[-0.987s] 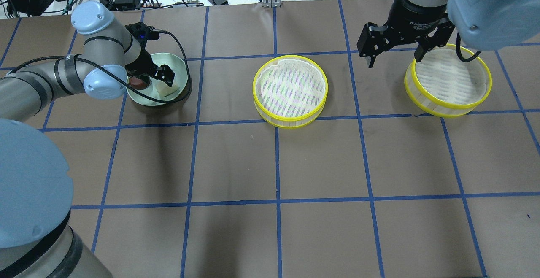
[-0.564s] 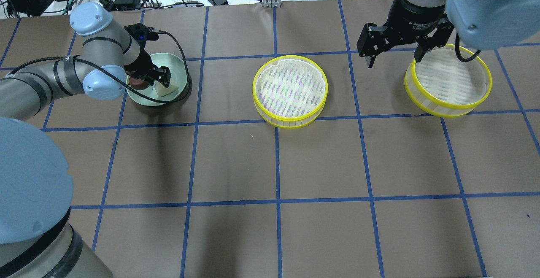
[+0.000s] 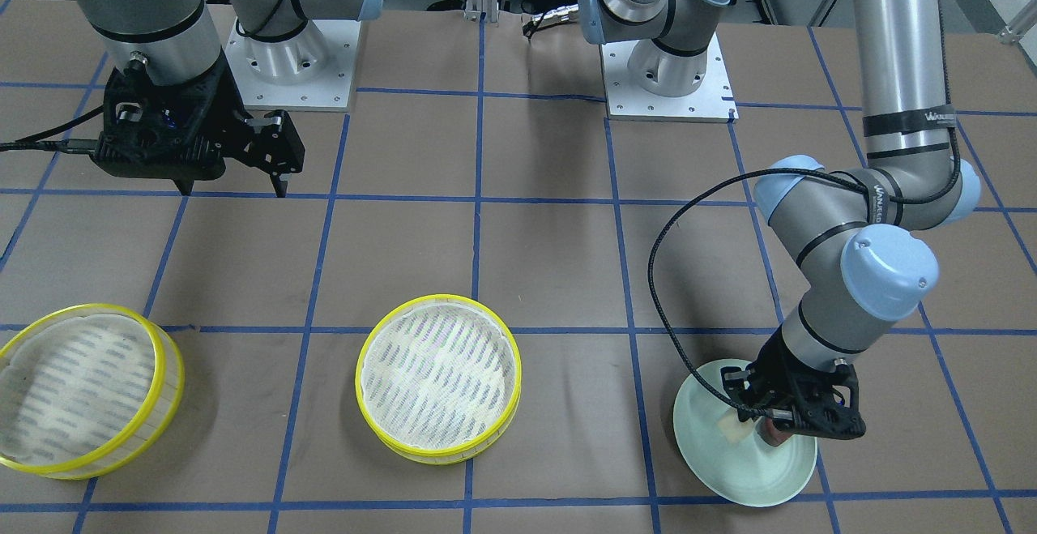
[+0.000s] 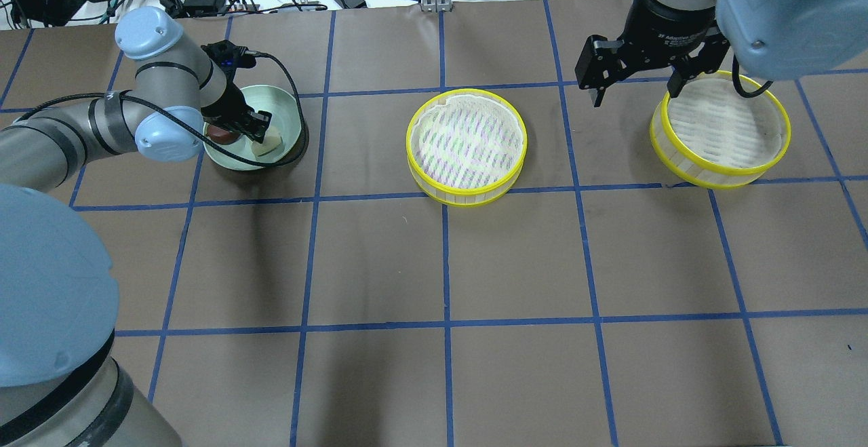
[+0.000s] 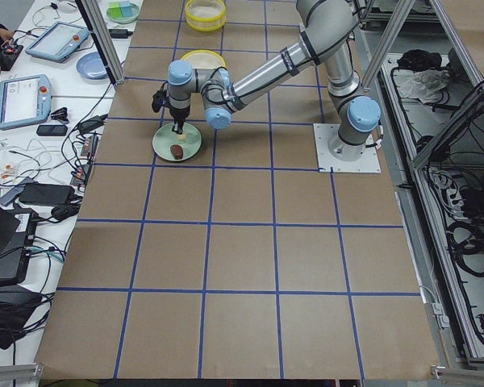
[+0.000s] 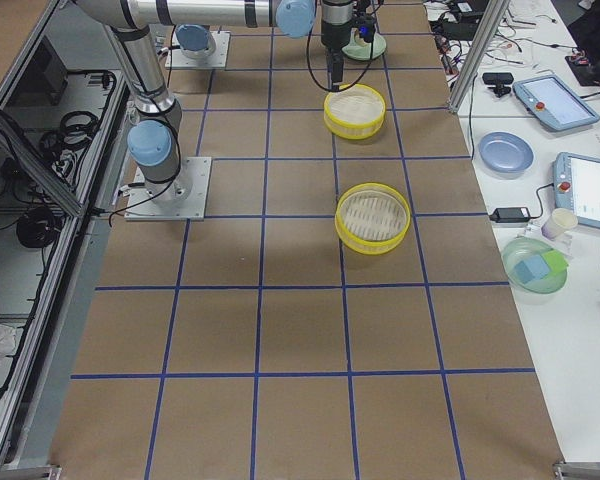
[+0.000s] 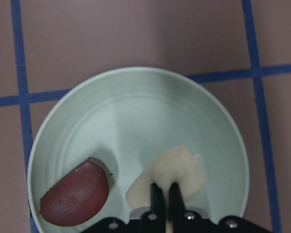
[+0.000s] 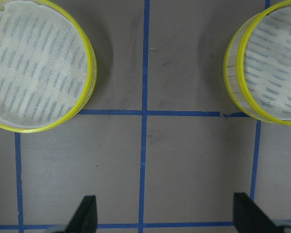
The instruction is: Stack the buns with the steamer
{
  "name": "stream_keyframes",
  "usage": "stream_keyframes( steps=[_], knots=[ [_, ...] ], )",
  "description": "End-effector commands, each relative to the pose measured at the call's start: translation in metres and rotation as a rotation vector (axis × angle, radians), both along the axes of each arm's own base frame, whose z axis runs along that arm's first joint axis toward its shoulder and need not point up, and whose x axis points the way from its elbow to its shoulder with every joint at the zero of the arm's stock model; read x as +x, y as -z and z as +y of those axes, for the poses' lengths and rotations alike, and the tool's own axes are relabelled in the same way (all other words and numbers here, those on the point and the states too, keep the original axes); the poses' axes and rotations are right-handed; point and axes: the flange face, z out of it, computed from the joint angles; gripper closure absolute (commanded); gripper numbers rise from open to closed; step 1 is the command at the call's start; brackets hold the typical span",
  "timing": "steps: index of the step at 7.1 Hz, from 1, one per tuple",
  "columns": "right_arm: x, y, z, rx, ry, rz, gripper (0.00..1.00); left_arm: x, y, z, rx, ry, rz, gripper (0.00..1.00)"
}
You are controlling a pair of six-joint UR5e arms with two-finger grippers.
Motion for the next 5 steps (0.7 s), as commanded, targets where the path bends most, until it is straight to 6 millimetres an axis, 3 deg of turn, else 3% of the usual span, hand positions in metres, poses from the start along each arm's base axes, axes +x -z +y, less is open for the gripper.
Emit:
stream_keyframes(
  steps=[1,2,4,5],
  knots=[
    [0.0,0.0,-0.001,-0.006,0.027,-0.002,0.0,-0.059,-0.056,-0.004,-0.083,-0.211,0.076,1.0],
    [0.0,0.002,-0.003,-0.003,0.027,0.001,0.0,-0.104,-0.069,0.004,-0.093,-0.315,0.129,1.0],
    [-0.004,0.003,-0.004,-0.001,0.028,0.001,0.0,-0.2,-0.07,0.02,-0.096,-0.522,0.294,1.0],
    [-0.007,0.003,-0.005,-0.001,0.037,-0.009,0.0,-0.226,-0.066,0.024,-0.081,-0.595,0.398,1.0]
  ],
)
